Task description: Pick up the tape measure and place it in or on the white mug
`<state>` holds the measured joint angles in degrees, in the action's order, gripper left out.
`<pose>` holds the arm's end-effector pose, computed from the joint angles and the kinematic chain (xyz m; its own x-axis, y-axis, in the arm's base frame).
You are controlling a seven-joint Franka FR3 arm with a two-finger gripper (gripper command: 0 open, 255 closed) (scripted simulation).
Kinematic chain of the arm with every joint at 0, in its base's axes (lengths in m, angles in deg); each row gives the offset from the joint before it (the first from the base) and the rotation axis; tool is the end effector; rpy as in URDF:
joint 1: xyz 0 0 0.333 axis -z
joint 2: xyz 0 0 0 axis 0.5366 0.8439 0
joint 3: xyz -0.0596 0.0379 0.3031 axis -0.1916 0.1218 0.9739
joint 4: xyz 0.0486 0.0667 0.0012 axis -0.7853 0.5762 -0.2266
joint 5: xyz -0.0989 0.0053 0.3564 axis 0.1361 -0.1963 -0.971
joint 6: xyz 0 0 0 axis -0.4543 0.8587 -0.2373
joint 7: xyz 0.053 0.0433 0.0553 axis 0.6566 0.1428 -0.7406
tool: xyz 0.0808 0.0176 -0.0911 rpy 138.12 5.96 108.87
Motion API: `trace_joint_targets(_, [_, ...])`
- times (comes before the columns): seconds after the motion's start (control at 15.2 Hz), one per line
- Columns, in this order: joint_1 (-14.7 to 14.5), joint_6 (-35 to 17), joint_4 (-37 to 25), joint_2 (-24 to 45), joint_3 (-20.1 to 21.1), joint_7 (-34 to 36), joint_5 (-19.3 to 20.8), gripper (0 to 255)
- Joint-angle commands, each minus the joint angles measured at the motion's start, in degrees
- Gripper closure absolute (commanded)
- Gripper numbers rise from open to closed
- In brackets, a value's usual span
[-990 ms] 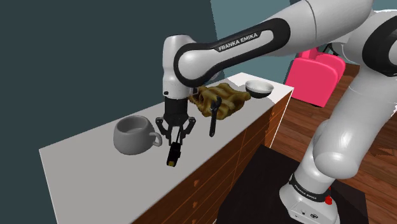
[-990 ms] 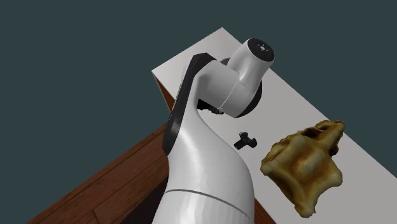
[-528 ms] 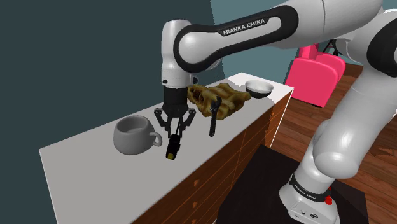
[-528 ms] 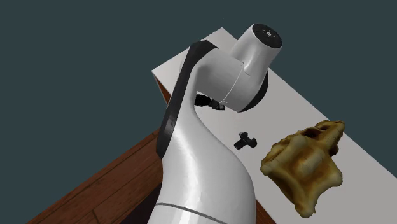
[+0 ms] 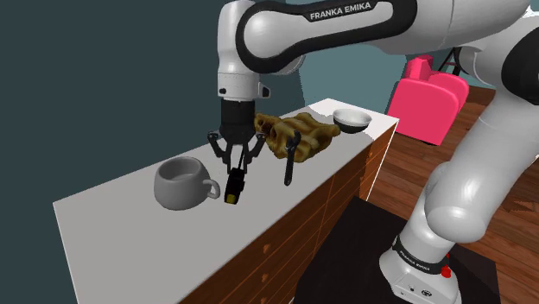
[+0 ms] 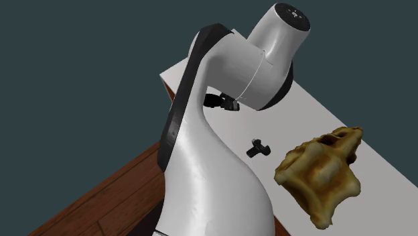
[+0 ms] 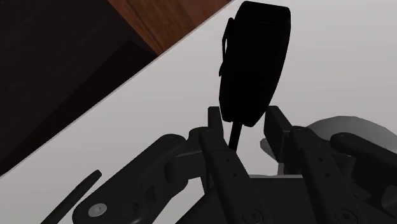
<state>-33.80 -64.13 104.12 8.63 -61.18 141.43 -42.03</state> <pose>0.4444 0.2595 0.5095 0.7369 -0.6301 -0.2449 -0.6610 -0.7475 -0.0657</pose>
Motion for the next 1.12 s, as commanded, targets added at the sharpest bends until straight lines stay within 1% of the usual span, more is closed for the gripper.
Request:
trace_joint_targets(0.0, [0.04, 1.51, -1.29, -0.25, -0.07, 0.31, 0.0, 255])
trace_joint_targets(0.33, [0.14, 4.63, -4.44, -0.29, -0.21, 1.02, 0.17, 255])
trace_joint_targets(0.53, [-0.17, 5.19, -12.5, 7.49, 0.47, 2.85, 3.49, 255])
trace_joint_targets(0.73, [-1.28, 6.77, -21.82, 15.63, 0.74, 4.73, 7.06, 255])
trace_joint_targets(0.92, [-3.34, 9.66, -33.06, 24.4, 0.54, 6.45, 10.72, 255])
trace_joint_targets(1.06, [-5.35, 12.63, -42.36, 30.95, 0.15, 7.44, 13.2, 255])
